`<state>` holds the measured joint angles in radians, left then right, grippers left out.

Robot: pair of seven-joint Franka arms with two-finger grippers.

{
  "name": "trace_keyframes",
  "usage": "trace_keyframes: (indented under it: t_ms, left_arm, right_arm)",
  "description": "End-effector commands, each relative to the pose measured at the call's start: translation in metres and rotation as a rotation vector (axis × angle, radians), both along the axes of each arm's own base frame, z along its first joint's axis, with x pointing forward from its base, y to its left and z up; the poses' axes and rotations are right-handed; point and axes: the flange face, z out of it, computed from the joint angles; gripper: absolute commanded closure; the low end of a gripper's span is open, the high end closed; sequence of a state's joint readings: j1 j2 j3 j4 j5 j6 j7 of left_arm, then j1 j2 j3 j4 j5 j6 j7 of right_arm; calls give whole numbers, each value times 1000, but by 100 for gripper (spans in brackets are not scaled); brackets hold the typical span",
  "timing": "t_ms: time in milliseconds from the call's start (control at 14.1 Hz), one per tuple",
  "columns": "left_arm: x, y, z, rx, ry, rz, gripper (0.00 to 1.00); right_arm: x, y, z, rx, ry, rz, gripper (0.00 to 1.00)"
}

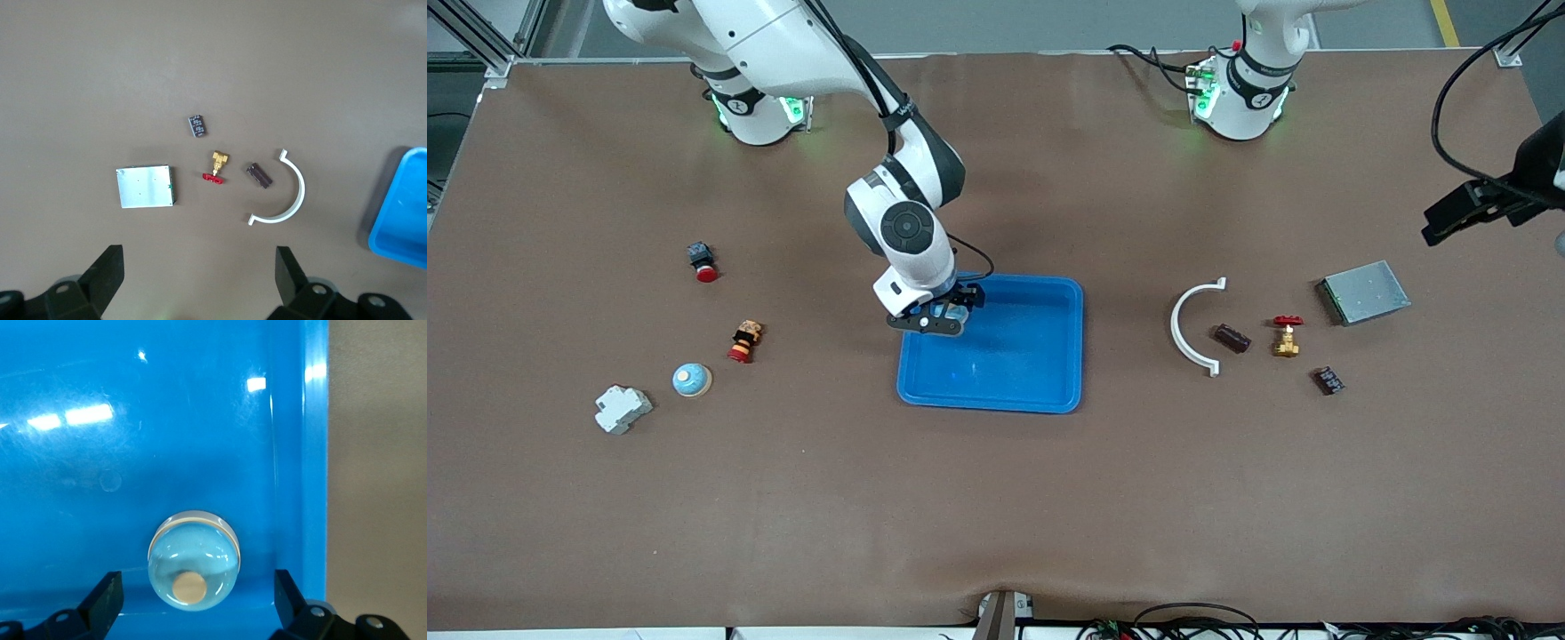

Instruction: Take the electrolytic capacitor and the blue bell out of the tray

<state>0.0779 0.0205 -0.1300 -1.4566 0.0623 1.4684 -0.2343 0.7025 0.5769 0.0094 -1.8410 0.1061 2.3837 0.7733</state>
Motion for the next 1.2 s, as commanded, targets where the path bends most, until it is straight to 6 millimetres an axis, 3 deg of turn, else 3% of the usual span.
trace_keyframes:
  t_ms: [0, 779, 920, 1062, 1133]
  left_arm:
    - [-16, 0, 4, -18, 13, -36, 0]
    - [-19, 3, 9, -18, 4, -32, 0]
    - [-18, 5, 8, -20, 7, -29, 0]
    - [-17, 4, 7, -20, 4, -31, 0]
    - [-17, 5, 8, -20, -1, -29, 0]
  right_arm:
    - [4, 5, -8, 4, -5, -4, 0]
    - [2, 16, -26, 4, -5, 9, 0]
    - [2, 16, -26, 4, -5, 9, 43]
    - [2, 16, -25, 5, -6, 11, 70]
    - [2, 16, -25, 5, -6, 11, 78]
